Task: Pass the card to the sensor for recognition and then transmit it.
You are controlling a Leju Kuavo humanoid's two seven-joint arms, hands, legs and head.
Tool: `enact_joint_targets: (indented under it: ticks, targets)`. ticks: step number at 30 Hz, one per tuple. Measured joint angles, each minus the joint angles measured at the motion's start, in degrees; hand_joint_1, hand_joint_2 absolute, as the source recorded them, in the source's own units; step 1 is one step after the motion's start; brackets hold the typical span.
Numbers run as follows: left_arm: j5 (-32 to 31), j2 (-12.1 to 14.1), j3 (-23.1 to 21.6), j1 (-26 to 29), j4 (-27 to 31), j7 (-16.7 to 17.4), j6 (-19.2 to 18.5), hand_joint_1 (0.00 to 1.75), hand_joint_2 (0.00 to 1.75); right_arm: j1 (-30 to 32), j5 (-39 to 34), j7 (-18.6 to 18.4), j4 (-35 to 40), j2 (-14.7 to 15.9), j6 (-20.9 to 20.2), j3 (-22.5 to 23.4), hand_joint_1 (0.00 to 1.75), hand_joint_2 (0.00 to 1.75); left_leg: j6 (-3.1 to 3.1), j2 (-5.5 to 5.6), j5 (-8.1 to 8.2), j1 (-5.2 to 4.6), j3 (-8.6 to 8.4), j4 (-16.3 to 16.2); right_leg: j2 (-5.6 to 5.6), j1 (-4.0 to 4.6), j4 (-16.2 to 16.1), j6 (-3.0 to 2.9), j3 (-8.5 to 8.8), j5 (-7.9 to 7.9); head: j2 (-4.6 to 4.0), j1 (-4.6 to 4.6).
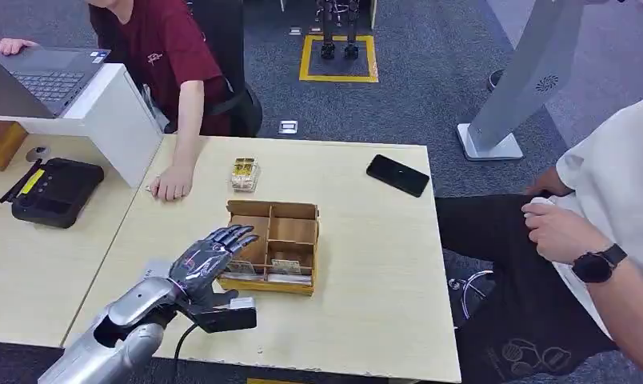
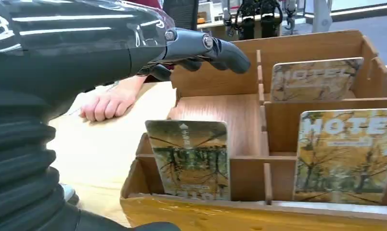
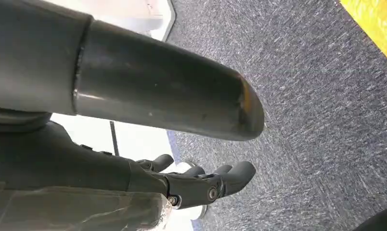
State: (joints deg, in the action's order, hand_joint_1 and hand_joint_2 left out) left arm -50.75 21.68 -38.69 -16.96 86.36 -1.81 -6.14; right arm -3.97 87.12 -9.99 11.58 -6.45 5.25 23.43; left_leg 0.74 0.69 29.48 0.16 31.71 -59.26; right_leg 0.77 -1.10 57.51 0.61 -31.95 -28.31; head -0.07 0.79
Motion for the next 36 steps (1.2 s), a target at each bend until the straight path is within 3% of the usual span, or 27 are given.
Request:
enact_joint_targets:
  ticks: [8,9,10,14,16,17,18,19,20,21,22,23,24,25,26,28,35,36]
  targets:
    - [0.0,-0.5,0.0,0.2,0.0,0.1,0.3,0.0,1.75,0.0,0.2,0.0,0.0,0.0,0.0,0.0,0.0,0.0,0.0,0.0,0.0,0.0,0.0,0.0,0.0,0.0,0.0,0.0,0.0,0.0,0.0,0.0]
    - [-0.1,-0.6,0.0,0.2,0.0,0.1,0.5,0.24,1.75,0.0,0.2,0.0,0.0,0.0,0.0,0.0,0.0,0.0,0.0,0.0,0.0,0.0,0.0,0.0,0.0,0.0,0.0,0.0,0.0,0.0,0.0,0.0]
    - [-0.4,-0.6,0.0,0.2,0.0,0.3,0.7,0.3,1.75,0.0,0.2,0.0,0.0,0.0,0.0,0.0,0.0,0.0,0.0,0.0,0.0,0.0,0.0,0.0,0.0,0.0,0.0,0.0,0.0,0.0,0.0,0.0]
    - [-1.9,-0.9,0.0,0.4,-0.2,1.5,1.6,0.28,1.75,0.0,0.3,0.0,0.0,0.0,0.0,-0.1,0.0,0.0,0.0,0.0,0.0,0.0,0.0,0.0,0.0,0.0,0.0,0.0,0.0,0.0,0.0,0.0]
    - [-2.1,-0.9,0.0,0.6,-0.2,1.7,1.6,0.42,1.75,0.0,0.3,0.1,0.0,0.0,0.0,-0.1,0.0,0.0,0.0,0.0,0.0,0.0,0.0,0.0,0.0,0.0,0.0,0.0,0.0,0.0,0.0,0.0]
    - [-2.1,-0.9,0.0,0.7,-0.3,1.7,1.6,0.4,1.75,0.0,0.3,0.1,0.0,0.0,0.0,-0.1,0.0,0.0,0.0,0.0,0.0,0.0,0.0,0.0,0.0,0.0,0.0,0.0,0.0,0.0,0.0,0.0]
    - [-2.3,-0.9,0.0,0.7,-0.3,1.7,1.6,0.7,1.75,0.0,0.3,0.1,0.0,0.0,0.0,-0.1,0.0,0.0,0.0,0.0,0.0,0.0,0.0,0.0,0.0,0.0,0.0,0.0,0.0,0.0,0.0,0.0]
    - [-2.3,-0.9,0.0,0.8,-0.3,1.7,1.7,0.89,1.75,-0.1,0.3,0.1,0.0,0.0,0.0,-0.1,0.0,0.0,0.0,0.0,0.0,0.0,0.0,0.0,0.0,0.0,0.0,0.0,0.0,0.0,0.0,0.0]
    - [-2.4,-0.9,0.0,0.8,-0.3,1.7,1.7,0.91,1.75,-0.1,0.4,0.1,0.0,0.0,0.0,-0.1,0.0,0.0,0.0,0.0,0.0,0.0,0.0,0.0,0.0,0.0,0.0,0.0,0.0,0.0,0.0,0.0]
    - [-2.4,-0.9,0.0,0.8,-0.3,1.7,1.9,1.1,1.75,-0.1,0.4,0.1,0.0,0.0,0.0,-0.1,0.0,0.0,0.0,0.0,0.0,0.0,0.0,0.0,0.0,0.0,0.0,0.0,0.0,0.0,0.0,0.0]
    - [-2.4,-0.9,0.0,0.8,-0.3,1.7,1.9,0.86,1.75,-0.1,0.4,0.1,0.0,0.0,0.0,-0.1,0.0,0.0,0.0,0.0,0.0,0.0,0.0,0.0,0.0,0.0,0.0,0.0,0.0,0.0,0.0,0.0]
    - [-2.4,-0.9,0.0,0.8,-0.3,1.7,2.0,0.77,1.75,-0.1,0.4,0.1,0.0,0.0,0.0,-0.1,0.0,0.0,0.0,0.0,0.0,0.0,0.0,0.0,0.0,0.0,0.0,0.0,0.0,0.0,0.0,0.0]
    - [-2.4,-0.9,0.0,0.8,-0.3,1.7,2.0,0.77,1.75,-0.1,0.4,0.2,0.0,0.0,0.0,-0.2,0.0,0.0,0.0,0.0,0.0,0.0,0.0,0.0,0.0,0.0,0.0,0.0,0.0,0.0,0.0,0.0]
    - [-2.4,-0.9,0.0,0.8,-0.3,1.7,2.0,0.91,1.75,-0.1,0.4,0.2,0.0,0.0,0.0,-0.2,0.0,0.0,0.0,0.0,0.0,0.0,0.0,0.0,0.0,0.0,0.0,0.0,0.0,0.0,0.0,0.0]
    - [-2.4,-0.9,0.0,0.9,-0.3,1.7,2.0,0.91,1.75,-0.1,0.4,0.2,0.0,0.0,0.0,-0.2,0.0,0.0,0.0,0.0,0.0,0.0,0.0,0.0,0.0,0.0,0.0,0.0,0.0,0.0,0.0,0.0]
    - [-2.4,-0.9,0.0,0.9,-0.3,1.6,2.0,1.1,1.75,-0.1,0.5,0.2,0.0,0.0,0.0,-0.2,0.0,0.0,0.0,0.0,0.0,0.0,0.0,0.0,0.0,0.0,0.0,0.0,0.0,0.0,0.0,0.0]
    - [-2.4,-0.9,0.0,1.0,-0.3,1.2,2.0,1.1,1.75,-0.1,0.5,0.2,0.0,0.0,0.0,-0.5,0.0,0.0,0.0,0.0,0.0,0.0,0.0,0.0,0.0,0.0,0.0,0.0,0.0,0.0,0.0,0.0]
    - [-2.4,-0.9,0.0,1.0,-0.3,1.2,2.0,1.52,1.75,-0.1,0.5,0.2,0.0,0.0,0.0,-0.5,0.0,0.0,0.0,0.0,0.0,0.0,0.0,0.0,0.0,0.0,0.0,0.0,0.0,0.0,0.0,0.0]
